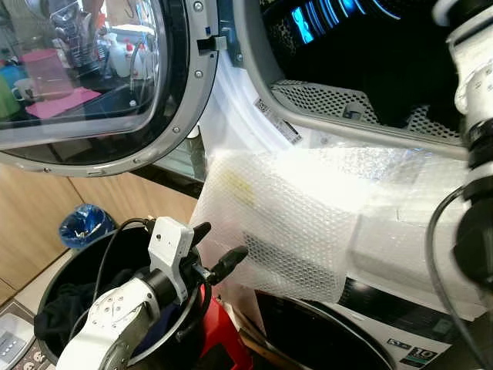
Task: Clothes washing
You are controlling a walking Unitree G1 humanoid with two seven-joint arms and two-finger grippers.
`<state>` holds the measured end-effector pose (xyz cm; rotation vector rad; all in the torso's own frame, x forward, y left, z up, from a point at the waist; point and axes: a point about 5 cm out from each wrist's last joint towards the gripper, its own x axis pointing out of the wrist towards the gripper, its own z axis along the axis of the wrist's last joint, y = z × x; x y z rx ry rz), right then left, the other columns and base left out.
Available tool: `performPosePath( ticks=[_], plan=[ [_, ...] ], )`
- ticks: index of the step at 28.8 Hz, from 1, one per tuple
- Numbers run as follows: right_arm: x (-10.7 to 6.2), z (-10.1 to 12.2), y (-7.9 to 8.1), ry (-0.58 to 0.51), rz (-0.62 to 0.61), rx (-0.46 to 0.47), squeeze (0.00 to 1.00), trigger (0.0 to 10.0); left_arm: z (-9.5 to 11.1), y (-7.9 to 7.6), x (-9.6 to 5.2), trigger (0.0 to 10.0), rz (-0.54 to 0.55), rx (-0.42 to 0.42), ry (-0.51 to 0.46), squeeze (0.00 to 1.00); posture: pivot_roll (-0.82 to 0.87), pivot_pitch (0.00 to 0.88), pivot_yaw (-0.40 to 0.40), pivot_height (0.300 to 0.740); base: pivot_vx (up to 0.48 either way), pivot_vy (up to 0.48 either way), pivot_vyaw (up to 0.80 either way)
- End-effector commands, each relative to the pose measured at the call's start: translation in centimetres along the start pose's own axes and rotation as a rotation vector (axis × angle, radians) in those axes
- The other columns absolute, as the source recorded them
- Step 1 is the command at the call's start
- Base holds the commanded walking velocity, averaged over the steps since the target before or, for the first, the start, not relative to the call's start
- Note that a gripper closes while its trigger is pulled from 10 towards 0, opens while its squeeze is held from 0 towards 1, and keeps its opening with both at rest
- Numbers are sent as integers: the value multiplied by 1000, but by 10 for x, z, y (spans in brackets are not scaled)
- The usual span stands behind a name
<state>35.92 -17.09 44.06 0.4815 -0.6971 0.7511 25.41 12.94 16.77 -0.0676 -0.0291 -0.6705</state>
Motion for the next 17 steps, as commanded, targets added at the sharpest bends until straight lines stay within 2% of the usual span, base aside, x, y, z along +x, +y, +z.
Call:
performPosePath(
  ticks=[1, 2, 4, 5, 6, 7, 8, 9, 10, 12, 14, 15, 17],
  plan=[
    [2, 18, 18, -67, 95, 39, 0, 10000, -2, -1, 0, 10000, -10, -9, 1, 0, -12, 52, 78, 740, 0, 0, 0],
    [-14, 14, 37, -72, 228, 77, 0, 10000, -3, -2, 0, 10000, -15, -6, 8, 0, -11, 50, 74, 740, 0, 0, 0],
    [-32, 5, 59, -50, 364, 90, 0, 10000, -4, -2, 0, 10000, -16, -8, 8, 0, -12, 45, 73, 740, 0, 0, 0],
    [-46, -7, 74, -20, 445, 131, 0, 10000, -4, -1, 0, 10000, -15, -10, 6, 0, -12, 41, 72, 740, 0, 0, 0],
    [-46, -7, 74, -20, 445, 131, 0, 10000, -4, -1, 0, 10000, -15, -10, 6, 0, -12, 41, 72, 740, 0, 0, 0],
    [-53, -12, 81, -2, 476, 162, 0, 10000, -4, -1, 0, 10000, -15, -10, 5, 0, -12, 41, 72, 740, 0, 0, 0],
    [-71, -27, 96, 31, 535, 311, 0, 10000, -4, 0, 0, 10000, -12, -10, 0, 0, -12, 38, 69, 740, 0, 0, 0],
    [-71, -27, 96, 31, 535, 311, 0, 10000, -4, 0, 0, 10000, -12, -10, 0, 0, -12, 38, 69, 740, 0, 0, 0],
    [-85, -37, 105, 65, 557, 378, 0, 10000, -3, 0, 1, 10000, -12, -9, -5, 0, -11, 33, 67, 740, 0, 0, 0],
    [-107, -62, 113, 173, 557, 380, 0, 10000, 0, 0, 1, 10000, -14, 7, -12, 0, -11, 33, 67, 740, 0, 0, 0],
    [-130, -93, 117, 316, 507, 420, 0, 10000, 4, 1, 2, 10000, 2, 18, -34, 0, -7, 26, 63, 740, 0, 0, 0],
    [-155, -118, 118, 430, 464, 406, 0, 10000, 10, 3, 3, 10000, 19, 39, -56, 0, -7, 26, 63, 740, 0, 0, 0],
    [-185, -141, 108, 549, 375, 451, 0, 10000, 18, 6, 3, 10000, 46, 56, -87, 0, 1, 31, 61, 740, 0, 0, 0]
  ],
)
